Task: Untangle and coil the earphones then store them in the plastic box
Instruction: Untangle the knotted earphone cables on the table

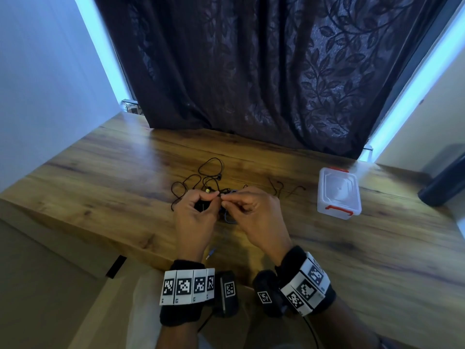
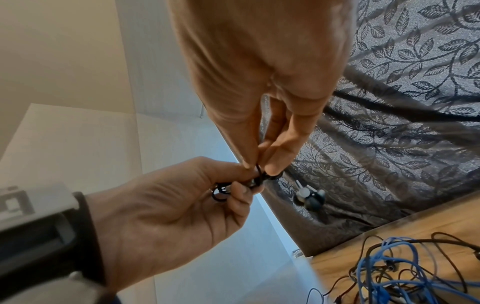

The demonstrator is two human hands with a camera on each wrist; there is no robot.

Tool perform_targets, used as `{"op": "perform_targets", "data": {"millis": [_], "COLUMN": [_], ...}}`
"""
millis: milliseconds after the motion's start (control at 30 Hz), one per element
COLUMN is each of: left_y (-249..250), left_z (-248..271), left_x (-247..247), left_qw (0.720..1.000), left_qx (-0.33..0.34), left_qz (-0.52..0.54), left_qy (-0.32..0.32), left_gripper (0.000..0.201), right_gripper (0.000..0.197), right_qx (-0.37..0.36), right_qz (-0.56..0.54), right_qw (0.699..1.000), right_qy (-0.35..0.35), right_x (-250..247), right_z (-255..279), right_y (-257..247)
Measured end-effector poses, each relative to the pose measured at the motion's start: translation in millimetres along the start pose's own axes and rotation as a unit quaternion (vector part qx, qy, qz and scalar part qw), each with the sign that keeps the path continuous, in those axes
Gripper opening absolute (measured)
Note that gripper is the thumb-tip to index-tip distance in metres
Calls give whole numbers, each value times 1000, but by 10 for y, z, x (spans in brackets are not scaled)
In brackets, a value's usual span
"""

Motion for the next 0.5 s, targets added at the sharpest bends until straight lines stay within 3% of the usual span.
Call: {"op": "perform_targets", "data": {"millis": [233,367,500], "left_y": [79,105,81], "left_z": [-6,10,19], "left_x": [40,53,57], "left_qw": [994,989,992], "left_qx": [86,108,79], "left_qz": [-49,-69,-68], "left_qy": [-51,-75,-73], "left_gripper": [10,28,30], "right_gripper": [27,20,10], "right_qx": [109,80,46], "right_qz": [-21,2,22], "right_qw": [992,991,992], "right_qy": [-66,-111,-114], "right_x": [-42,-55,-52], "right_z": [-75,-116,-152], "right_y": [-10,-83,-86]}}
Point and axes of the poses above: each hand's wrist, its own z-axis away from the middle knuckle, its own x-axis out of the palm, y = z × x, the point moved 5 cm from there along -z, towards the middle knuckle, and after that the axes turned 13 degrees about x, right-handed, at the moved point
